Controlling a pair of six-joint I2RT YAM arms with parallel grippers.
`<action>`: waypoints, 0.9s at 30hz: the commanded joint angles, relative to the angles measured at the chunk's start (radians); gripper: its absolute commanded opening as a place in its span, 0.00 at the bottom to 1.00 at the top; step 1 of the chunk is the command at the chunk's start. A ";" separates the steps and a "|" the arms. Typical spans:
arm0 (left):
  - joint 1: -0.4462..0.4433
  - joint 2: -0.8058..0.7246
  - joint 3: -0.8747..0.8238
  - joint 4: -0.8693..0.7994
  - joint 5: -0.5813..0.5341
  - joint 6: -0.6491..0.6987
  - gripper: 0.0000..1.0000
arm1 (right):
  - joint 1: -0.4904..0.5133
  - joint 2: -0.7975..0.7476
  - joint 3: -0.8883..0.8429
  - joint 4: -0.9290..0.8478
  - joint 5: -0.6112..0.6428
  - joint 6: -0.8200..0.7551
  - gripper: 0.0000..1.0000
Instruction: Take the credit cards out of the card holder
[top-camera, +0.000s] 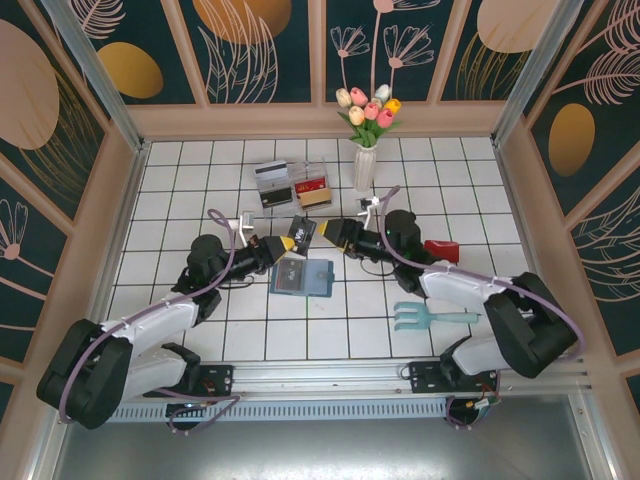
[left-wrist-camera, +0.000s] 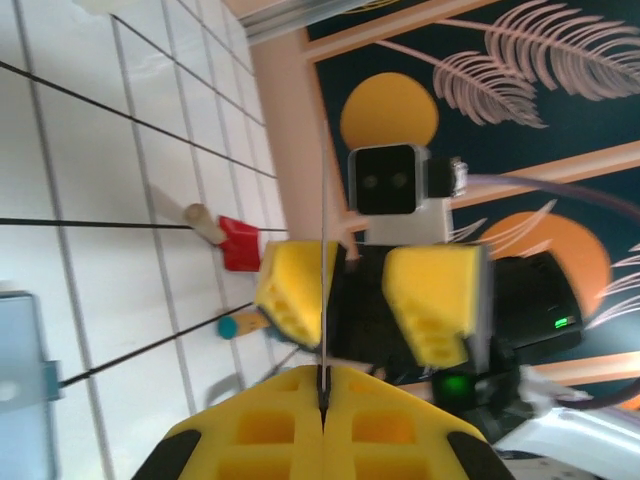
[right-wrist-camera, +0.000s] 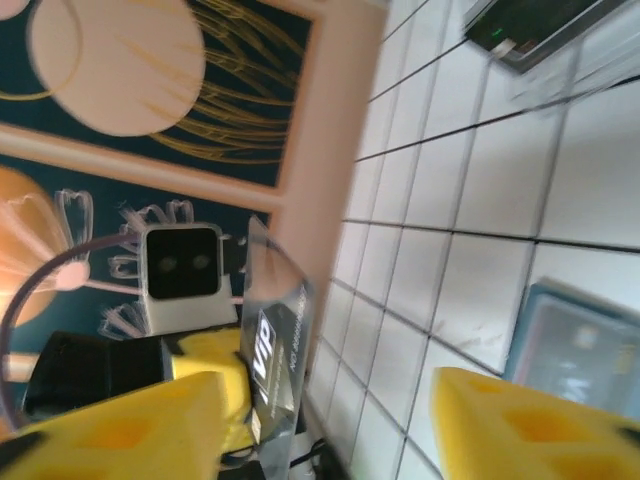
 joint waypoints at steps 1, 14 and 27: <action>0.000 -0.046 0.072 -0.210 -0.061 0.189 0.00 | -0.026 -0.080 0.105 -0.354 0.146 -0.236 0.73; 0.000 -0.088 0.435 -0.850 -0.323 0.860 0.00 | -0.134 -0.057 0.117 -0.500 0.314 -0.438 0.99; 0.029 0.151 0.805 -1.055 -0.289 1.332 0.00 | -0.159 -0.043 0.019 -0.414 0.308 -0.524 0.99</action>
